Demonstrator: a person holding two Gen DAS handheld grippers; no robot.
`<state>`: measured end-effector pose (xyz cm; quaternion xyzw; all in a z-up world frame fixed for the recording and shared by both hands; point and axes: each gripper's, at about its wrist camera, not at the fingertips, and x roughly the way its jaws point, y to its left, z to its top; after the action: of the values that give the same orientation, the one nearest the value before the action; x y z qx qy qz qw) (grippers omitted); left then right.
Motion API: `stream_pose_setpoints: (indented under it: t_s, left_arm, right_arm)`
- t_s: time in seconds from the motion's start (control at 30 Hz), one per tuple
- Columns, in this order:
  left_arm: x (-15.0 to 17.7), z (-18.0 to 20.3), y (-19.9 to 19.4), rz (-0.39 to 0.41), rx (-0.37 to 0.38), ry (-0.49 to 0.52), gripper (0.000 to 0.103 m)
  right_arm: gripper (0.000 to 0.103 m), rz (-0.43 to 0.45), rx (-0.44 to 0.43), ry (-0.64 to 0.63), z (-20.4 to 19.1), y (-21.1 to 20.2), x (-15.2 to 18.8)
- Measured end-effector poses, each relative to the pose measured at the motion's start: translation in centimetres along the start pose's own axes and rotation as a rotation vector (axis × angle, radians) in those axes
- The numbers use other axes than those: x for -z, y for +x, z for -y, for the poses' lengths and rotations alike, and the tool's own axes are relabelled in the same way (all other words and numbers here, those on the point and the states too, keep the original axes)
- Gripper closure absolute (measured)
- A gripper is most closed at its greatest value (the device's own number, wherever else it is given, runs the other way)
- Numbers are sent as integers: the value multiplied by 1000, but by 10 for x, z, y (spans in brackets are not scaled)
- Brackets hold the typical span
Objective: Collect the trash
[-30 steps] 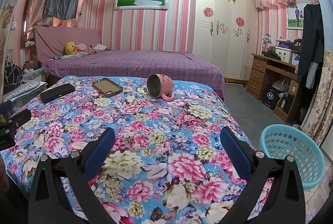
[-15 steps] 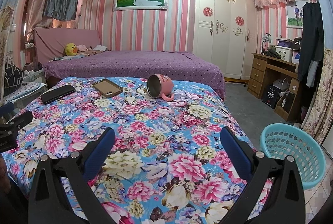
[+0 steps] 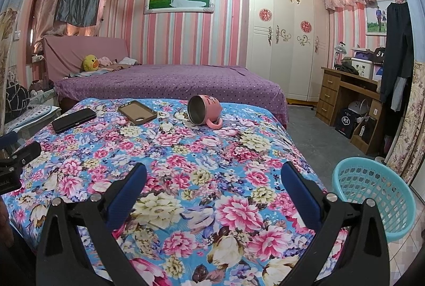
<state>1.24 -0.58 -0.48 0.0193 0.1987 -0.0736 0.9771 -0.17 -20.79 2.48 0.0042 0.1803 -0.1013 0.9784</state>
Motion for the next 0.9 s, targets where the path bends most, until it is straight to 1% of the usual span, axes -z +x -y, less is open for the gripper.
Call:
stream_pose_setpoints:
  t_s: [0.9]
  left_arm:
    - [1, 3, -1, -6, -5, 3, 5]
  right_arm:
    - [4, -1, -1, 0, 0, 0, 0]
